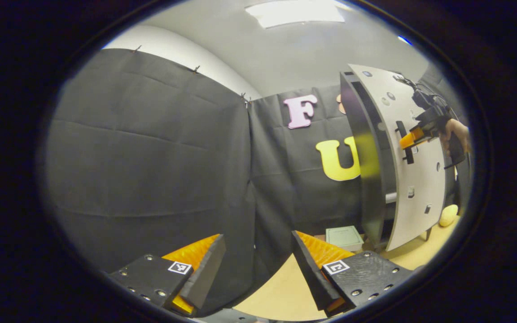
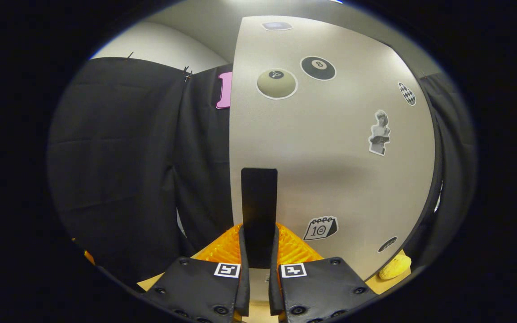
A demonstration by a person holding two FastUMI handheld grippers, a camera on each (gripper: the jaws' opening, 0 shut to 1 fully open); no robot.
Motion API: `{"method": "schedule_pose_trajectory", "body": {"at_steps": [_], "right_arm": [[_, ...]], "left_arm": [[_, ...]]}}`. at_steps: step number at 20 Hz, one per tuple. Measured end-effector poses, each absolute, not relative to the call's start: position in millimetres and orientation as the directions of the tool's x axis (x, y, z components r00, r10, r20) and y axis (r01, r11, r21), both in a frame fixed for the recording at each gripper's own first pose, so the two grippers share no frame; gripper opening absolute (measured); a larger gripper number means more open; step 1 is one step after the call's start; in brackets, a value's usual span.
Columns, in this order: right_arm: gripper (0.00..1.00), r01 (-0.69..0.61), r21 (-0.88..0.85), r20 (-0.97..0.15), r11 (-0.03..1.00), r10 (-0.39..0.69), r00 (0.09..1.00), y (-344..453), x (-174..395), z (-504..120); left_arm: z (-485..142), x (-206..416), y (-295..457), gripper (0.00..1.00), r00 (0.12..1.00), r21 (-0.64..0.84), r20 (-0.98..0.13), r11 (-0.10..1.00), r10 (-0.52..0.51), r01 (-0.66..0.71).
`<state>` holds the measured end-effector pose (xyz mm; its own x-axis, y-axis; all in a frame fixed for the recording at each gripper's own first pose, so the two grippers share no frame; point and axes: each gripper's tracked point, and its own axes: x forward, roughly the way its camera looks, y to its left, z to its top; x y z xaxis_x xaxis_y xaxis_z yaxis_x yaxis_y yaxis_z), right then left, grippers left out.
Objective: Open the cabinet door with the right hand, grasp the bottle in the cabinet with the left hand and place it on the coaster, then close the cabinet door with the right hand.
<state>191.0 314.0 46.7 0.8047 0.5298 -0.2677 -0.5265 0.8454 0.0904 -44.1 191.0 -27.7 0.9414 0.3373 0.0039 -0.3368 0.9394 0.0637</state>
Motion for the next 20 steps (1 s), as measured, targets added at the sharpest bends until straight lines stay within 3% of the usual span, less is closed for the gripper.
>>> {"method": "schedule_pose_trajectory", "body": {"at_steps": [5, 6, 7, 11, 12, 20], "right_arm": [[0.15, -0.54, 0.153, -0.247, 0.828, 0.561, 0.79, 303.4, 180.7, 48.6], [0.09, -0.549, 0.168, -0.249, 0.819, 0.574, 0.78, 300.9, 179.1, 49.4], [0.12, -0.554, 0.184, -0.246, 0.812, 0.584, 0.773, 298.5, 180.6, 47.8], [0.09, -0.591, 0.194, -0.249, 0.783, 0.622, 0.743, 290.6, 183.6, 47.6], [0.12, -0.599, 0.201, -0.249, 0.775, 0.632, 0.734, 288.2, 185.5, 48.0], [0.12, -0.678, 0.211, -0.257, 0.705, 0.709, 0.657, 278.4, 188.6, 49.6]], "left_arm": [[-25.0, -25.7, 155.2, 0.89, 0.972, 0.049, 0.027, 0.971, 0.234, -0.236], [-26.0, -22.4, 149.6, 0.89, 0.975, 0.05, 0.025, 0.974, 0.221, -0.222], [-27.8, -20.8, 143.6, 0.89, 0.978, 0.048, 0.02, 0.977, 0.209, -0.21], [-27.7, -11.4, 113.9, 0.89, 0.985, 0.034, 0.01, 0.985, 0.17, -0.17], [-25.6, -9.6, 104.9, 0.89, 0.987, 0.036, 0.009, 0.986, 0.161, -0.162], [-19.0, -5.3, 33.9, 0.89, 0.991, 0.042, 0.003, 0.991, 0.131, -0.131]]}}
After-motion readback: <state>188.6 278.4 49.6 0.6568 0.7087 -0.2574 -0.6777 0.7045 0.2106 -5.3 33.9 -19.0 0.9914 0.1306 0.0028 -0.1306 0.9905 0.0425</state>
